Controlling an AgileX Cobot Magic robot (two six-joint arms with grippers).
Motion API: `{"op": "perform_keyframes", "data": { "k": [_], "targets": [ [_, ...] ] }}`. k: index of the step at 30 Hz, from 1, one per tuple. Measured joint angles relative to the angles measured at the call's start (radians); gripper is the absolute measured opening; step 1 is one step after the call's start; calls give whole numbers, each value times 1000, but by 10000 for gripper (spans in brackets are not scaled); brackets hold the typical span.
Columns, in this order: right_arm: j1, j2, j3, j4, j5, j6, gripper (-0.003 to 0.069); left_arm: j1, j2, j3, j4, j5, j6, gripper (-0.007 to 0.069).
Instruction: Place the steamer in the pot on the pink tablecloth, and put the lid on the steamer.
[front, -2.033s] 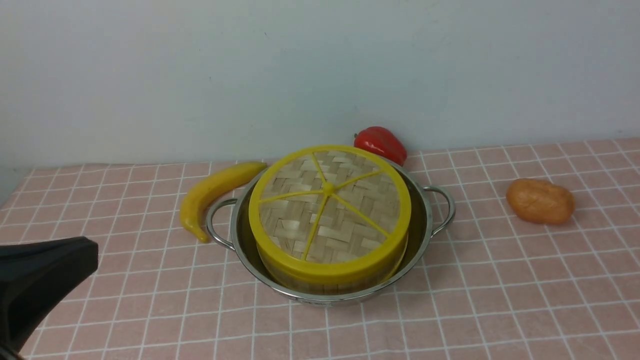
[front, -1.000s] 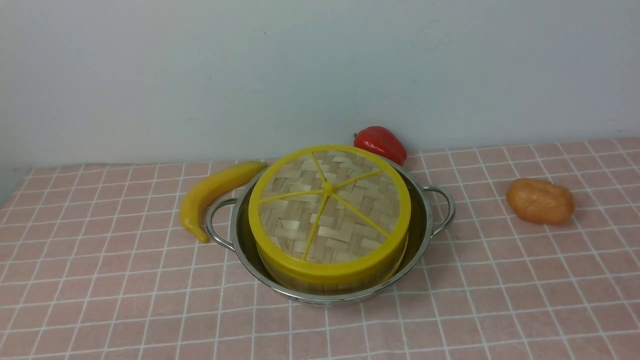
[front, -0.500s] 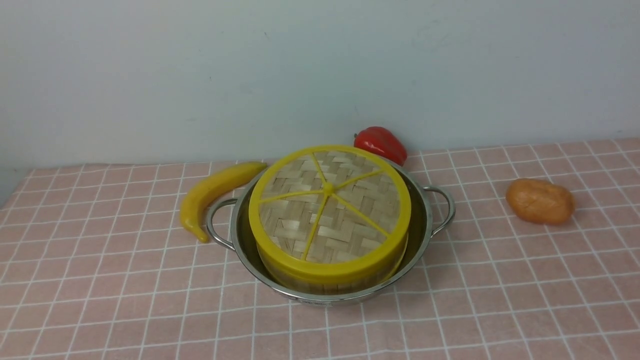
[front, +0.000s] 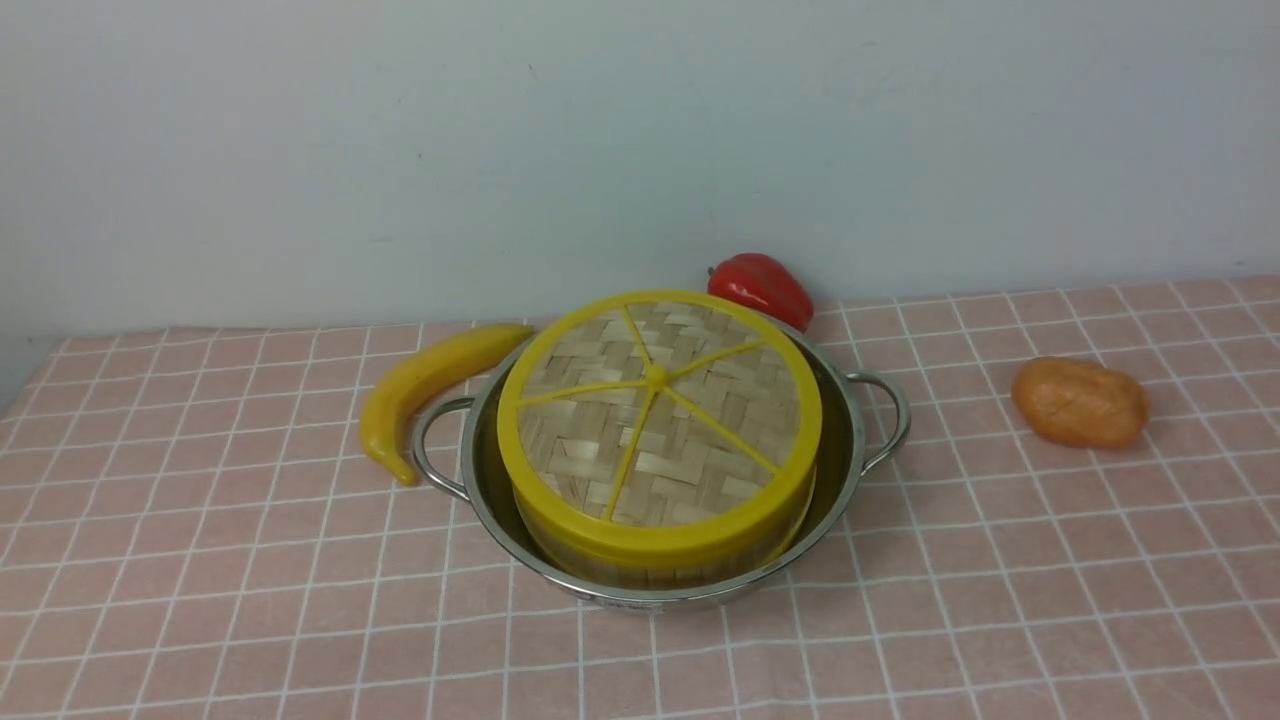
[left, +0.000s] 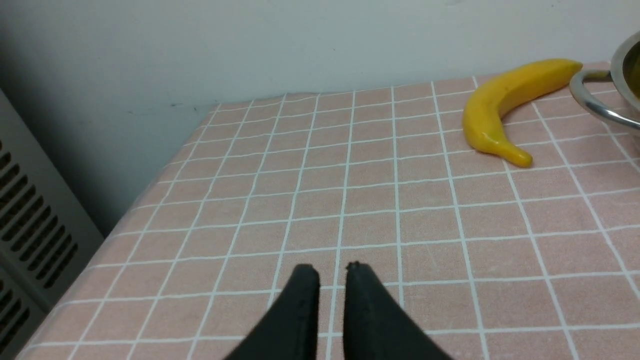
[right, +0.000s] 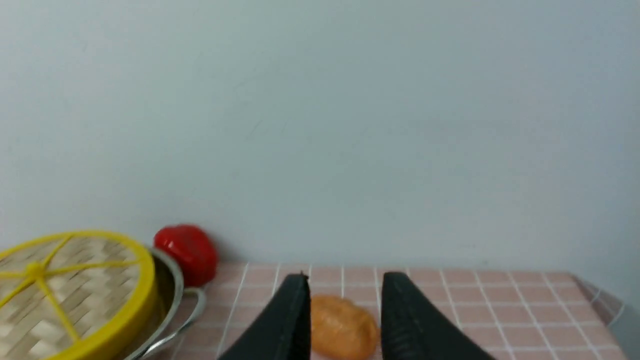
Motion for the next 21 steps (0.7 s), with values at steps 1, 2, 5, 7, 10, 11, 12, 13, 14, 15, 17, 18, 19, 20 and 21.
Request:
{"op": "perform_keyframes", "data": {
  "k": [1, 2, 5, 7, 10, 11, 12, 13, 14, 15, 17, 18, 19, 20, 21],
  "targets": [
    [-11, -3, 48, 0, -67, 0, 230, 0, 0, 0, 0, -2, 0, 75],
    [-16, -3, 86, 0, -130, 0, 233, 0, 0, 0, 0, -3, 0, 75],
    [-20, -4, 216, 0, -269, 0, 236, 0, 0, 0, 0, -2, 0, 75],
    [-20, -3, 283, 0, -318, 2, 238, 0, 0, 0, 0, -2, 0, 75],
    [-20, -4, 362, 2, -343, 4, 239, 0, 0, 0, 0, -2, 0, 75],
    [-20, -4, 368, 4, -343, 5, 239, 0, 0, 0, 0, -2, 0, 76],
    [-20, -4, 371, 10, -336, 8, 239, 0, 0, 0, 0, -2, 0, 79],
    [-20, -4, 371, 14, -331, 9, 240, 0, 0, 0, 0, -2, 0, 83],
    [-20, -4, 371, 16, -327, 9, 240, 0, 0, 0, 0, -2, 0, 83],
    [-20, -4, 371, 20, -319, 11, 240, 0, 0, 0, 0, -2, 0, 85],
    [-20, -4, 372, 23, -311, 12, 240, 0, 0, 0, 0, -2, 0, 85],
    [-20, -4, 372, 24, -310, 12, 240, 0, 0, 0, 0, -2, 0, 85],
    [-20, -4, 372, 25, -309, 12, 240, 0, 0, 0, 0, -2, 0, 88],
    [-20, -4, 372, 26, -309, 12, 240, 0, 0, 0, 0, -2, 0, 92],
    [-20, -4, 372, 26, -309, 12, 240, 0, 0, 0, 0, -2, 0, 95]
  ]
}}
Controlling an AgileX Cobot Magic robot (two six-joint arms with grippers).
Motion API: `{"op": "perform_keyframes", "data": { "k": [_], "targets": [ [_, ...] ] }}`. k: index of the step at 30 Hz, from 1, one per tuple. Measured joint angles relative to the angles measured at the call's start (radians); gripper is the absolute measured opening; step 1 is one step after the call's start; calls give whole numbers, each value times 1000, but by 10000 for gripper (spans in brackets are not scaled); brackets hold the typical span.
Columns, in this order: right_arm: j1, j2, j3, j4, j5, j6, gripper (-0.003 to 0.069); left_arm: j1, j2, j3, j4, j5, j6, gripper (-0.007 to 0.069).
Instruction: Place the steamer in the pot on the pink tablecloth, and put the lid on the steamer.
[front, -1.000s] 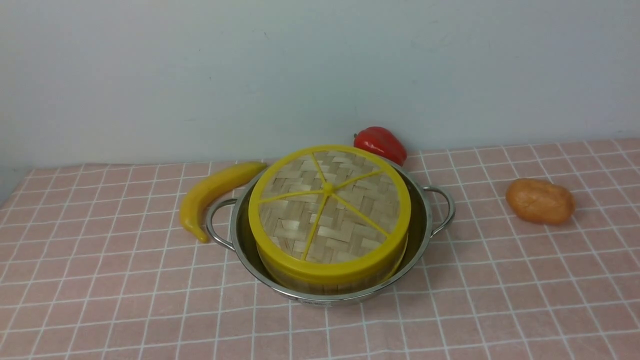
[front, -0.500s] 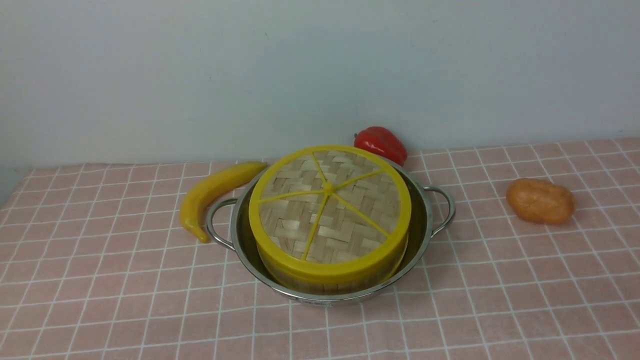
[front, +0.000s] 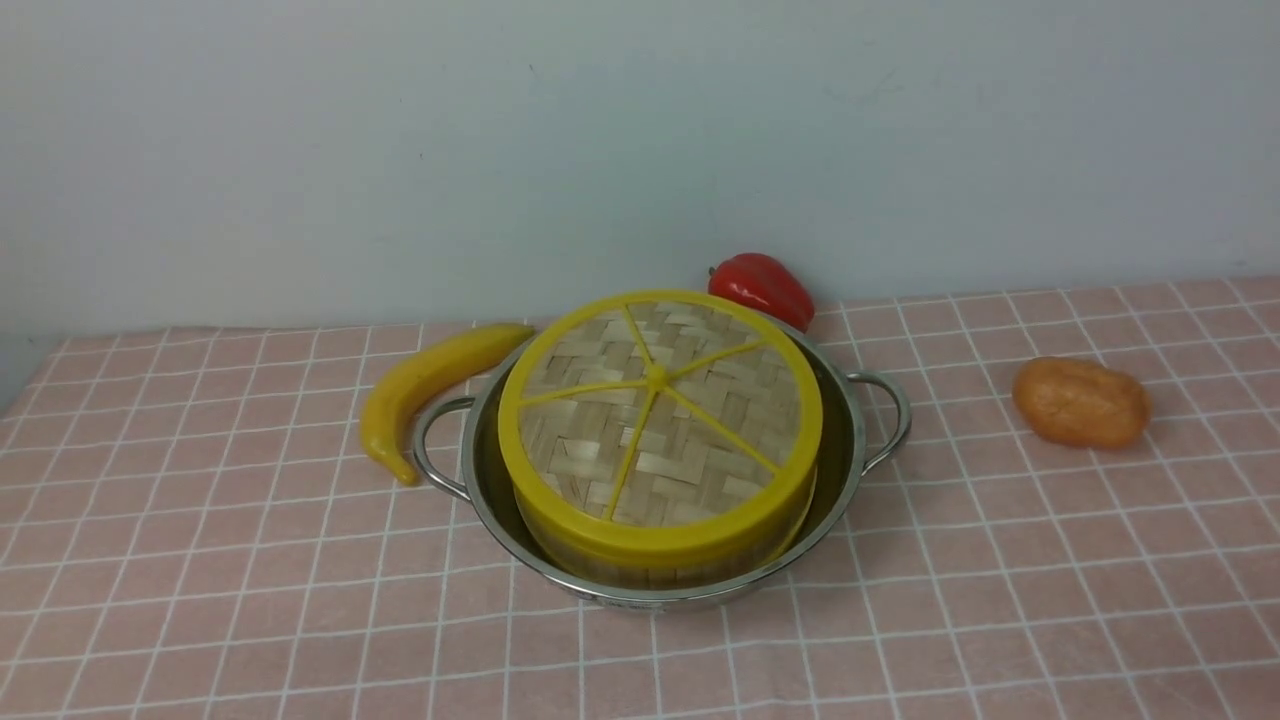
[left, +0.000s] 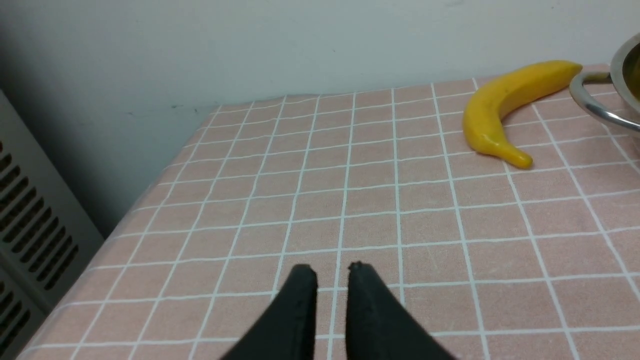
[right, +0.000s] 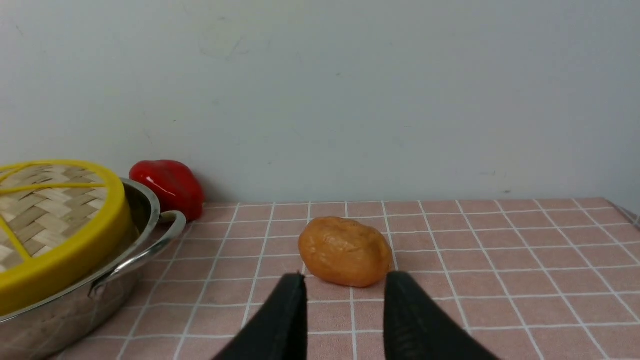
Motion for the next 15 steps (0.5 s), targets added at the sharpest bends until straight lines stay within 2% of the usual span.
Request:
{"op": "perform_keyframes", "data": {
  "k": [15],
  "targets": [
    [0, 0, 0, 1, 4, 0, 240, 0, 0, 0, 0, 0, 0, 118]
  ]
}}
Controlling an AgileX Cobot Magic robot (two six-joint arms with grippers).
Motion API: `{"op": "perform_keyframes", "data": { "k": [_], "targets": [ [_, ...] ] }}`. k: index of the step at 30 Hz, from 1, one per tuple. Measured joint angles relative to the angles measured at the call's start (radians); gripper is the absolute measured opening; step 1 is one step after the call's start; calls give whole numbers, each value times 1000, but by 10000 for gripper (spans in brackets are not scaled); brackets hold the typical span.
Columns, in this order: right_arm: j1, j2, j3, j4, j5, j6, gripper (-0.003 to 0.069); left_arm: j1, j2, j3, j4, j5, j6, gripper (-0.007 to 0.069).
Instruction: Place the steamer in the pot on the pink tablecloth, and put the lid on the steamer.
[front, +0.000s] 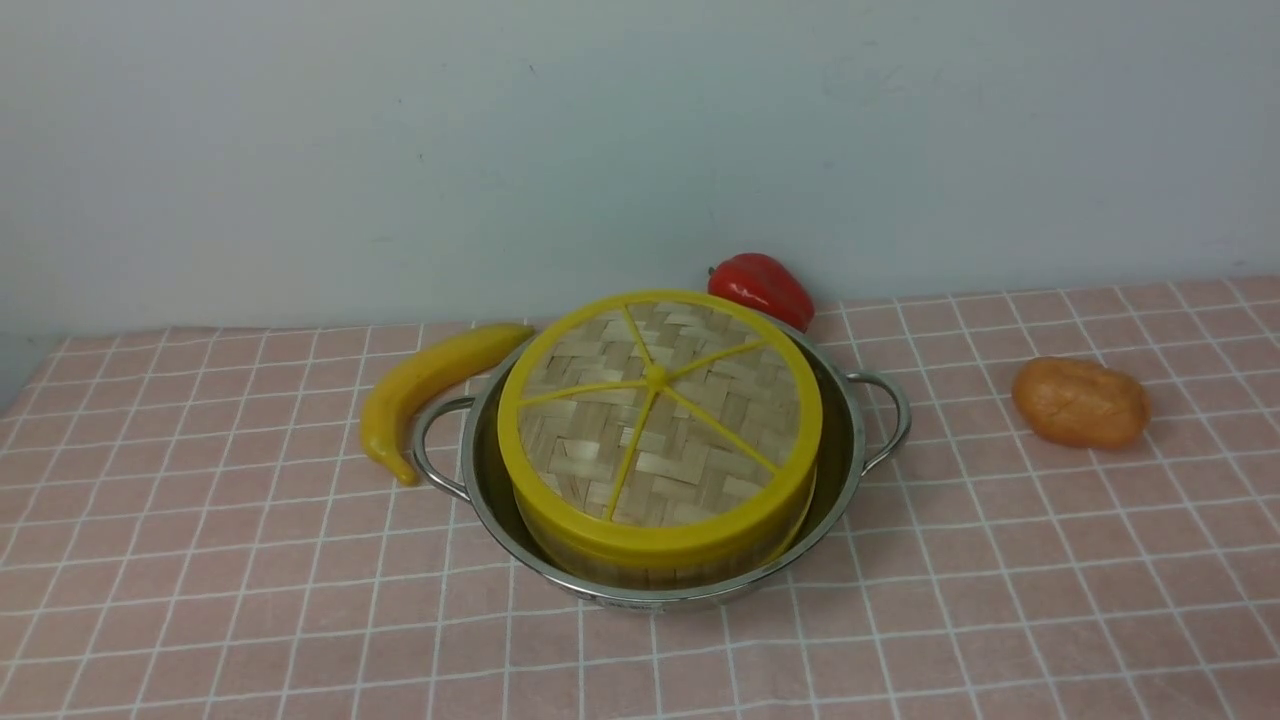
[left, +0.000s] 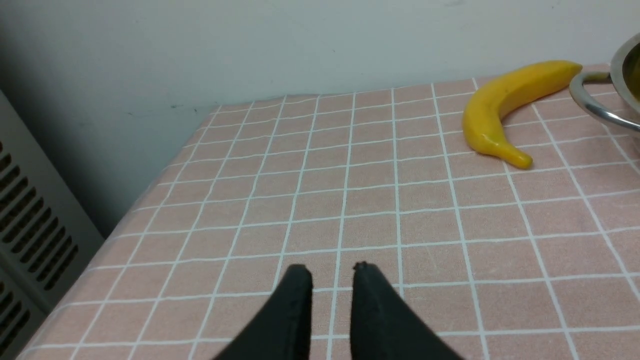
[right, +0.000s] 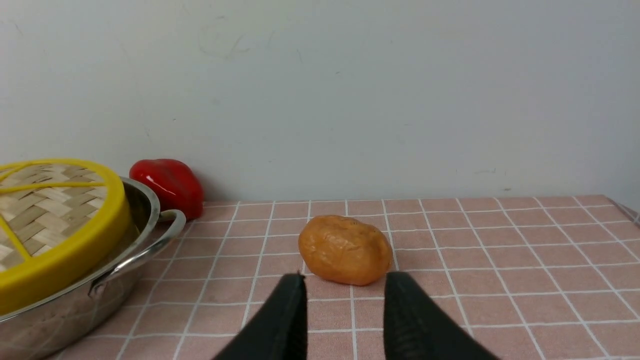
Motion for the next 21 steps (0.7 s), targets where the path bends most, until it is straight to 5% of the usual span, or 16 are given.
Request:
{"op": "perform_keyframes", "data": {
  "k": [21],
  "targets": [
    [0, 0, 0, 0, 0, 2, 240, 0, 0, 0, 0, 0, 0, 149]
  ]
}}
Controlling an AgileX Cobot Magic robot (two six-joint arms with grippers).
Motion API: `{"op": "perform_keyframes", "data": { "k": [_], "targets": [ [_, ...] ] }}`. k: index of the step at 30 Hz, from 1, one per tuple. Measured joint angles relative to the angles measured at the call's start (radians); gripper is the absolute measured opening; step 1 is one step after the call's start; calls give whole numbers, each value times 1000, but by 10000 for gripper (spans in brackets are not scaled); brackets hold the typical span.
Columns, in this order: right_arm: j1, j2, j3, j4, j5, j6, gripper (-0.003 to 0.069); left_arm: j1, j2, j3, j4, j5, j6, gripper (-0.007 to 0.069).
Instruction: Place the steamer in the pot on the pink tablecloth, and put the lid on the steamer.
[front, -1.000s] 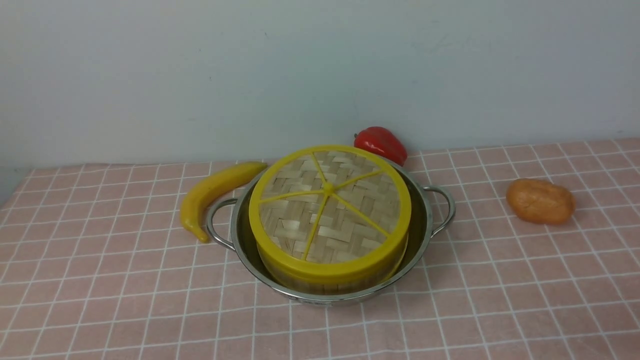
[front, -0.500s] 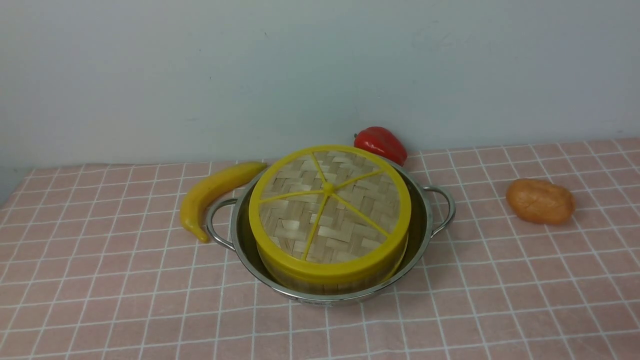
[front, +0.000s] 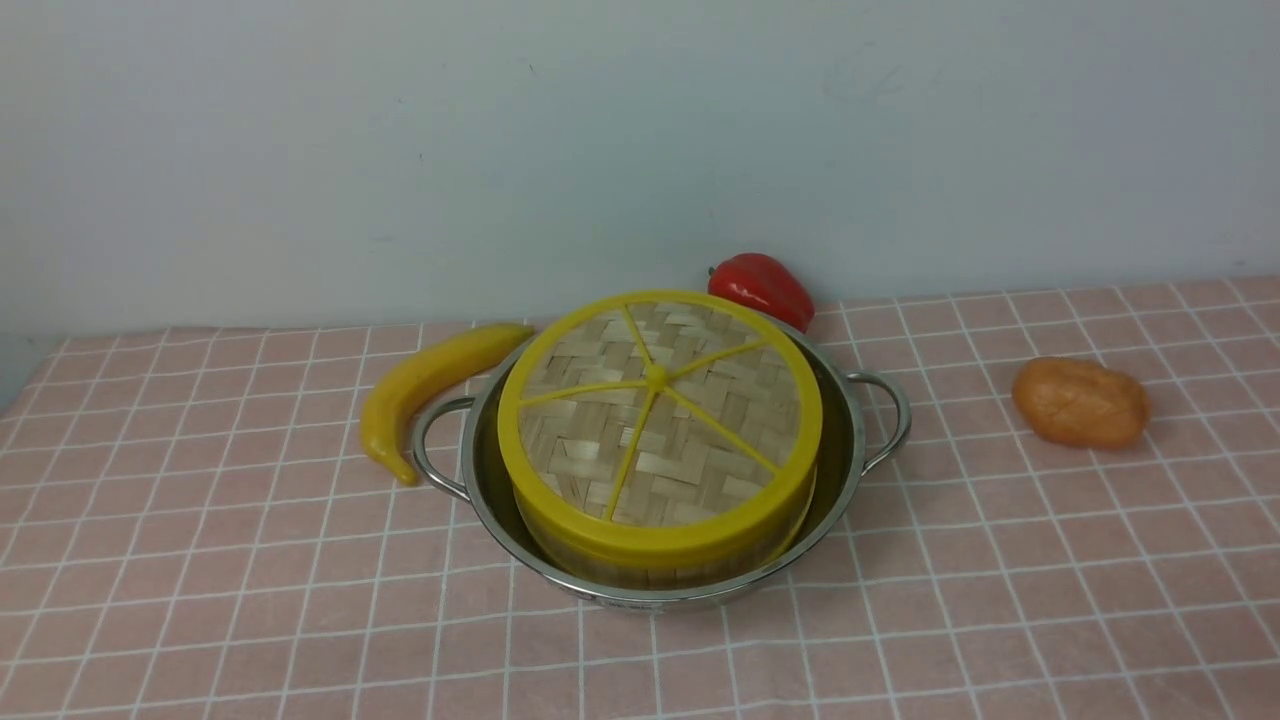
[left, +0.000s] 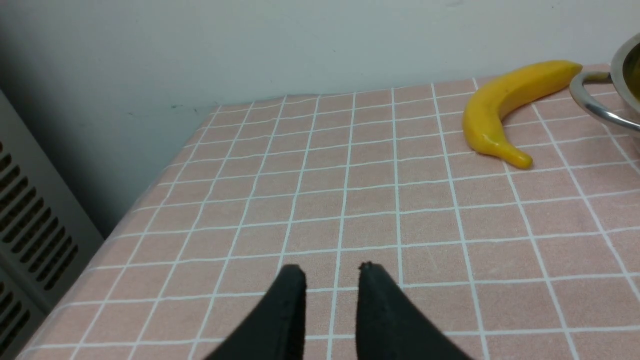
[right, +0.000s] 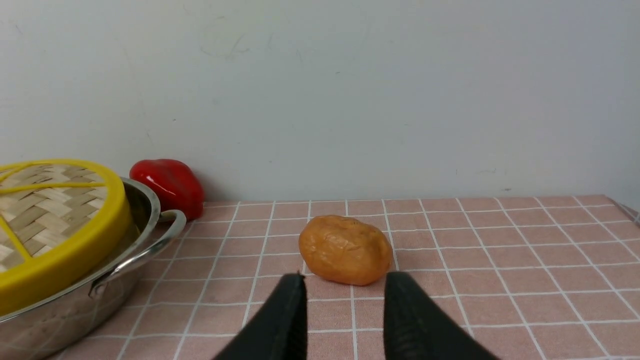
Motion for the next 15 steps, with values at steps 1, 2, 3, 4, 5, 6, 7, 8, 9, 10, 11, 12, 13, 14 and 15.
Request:
{"op": "perform_keyframes", "data": {
  "k": [1, 2, 3, 4, 5, 6, 7, 8, 9, 10, 11, 12, 13, 14, 15],
  "targets": [
    [0, 0, 0, 0, 0, 0, 240, 0, 0, 0, 0, 0, 0, 150],
    [0, 0, 0, 0, 0, 0, 240, 0, 0, 0, 0, 0, 0, 153],
    [0, 0, 0, 0, 0, 0, 240, 0, 0, 0, 0, 0, 0, 154],
    [0, 0, 0, 0, 0, 0, 240, 0, 0, 0, 0, 0, 0, 158],
    [0, 0, 0, 0, 0, 0, 240, 0, 0, 0, 0, 0, 0, 159],
    [0, 0, 0, 0, 0, 0, 240, 0, 0, 0, 0, 0, 0, 160],
    [0, 0, 0, 0, 0, 0, 240, 0, 0, 0, 0, 0, 0, 160],
    [0, 0, 0, 0, 0, 0, 240, 0, 0, 0, 0, 0, 0, 164],
    [0, 0, 0, 0, 0, 0, 240, 0, 0, 0, 0, 0, 0, 168],
    [0, 0, 0, 0, 0, 0, 240, 0, 0, 0, 0, 0, 0, 170],
    [0, 0, 0, 0, 0, 0, 240, 0, 0, 0, 0, 0, 0, 171],
    [0, 0, 0, 0, 0, 0, 240, 0, 0, 0, 0, 0, 0, 174],
    [0, 0, 0, 0, 0, 0, 240, 0, 0, 0, 0, 0, 0, 178],
    [0, 0, 0, 0, 0, 0, 240, 0, 0, 0, 0, 0, 0, 180],
    [0, 0, 0, 0, 0, 0, 240, 0, 0, 0, 0, 0, 0, 181]
  ]
}}
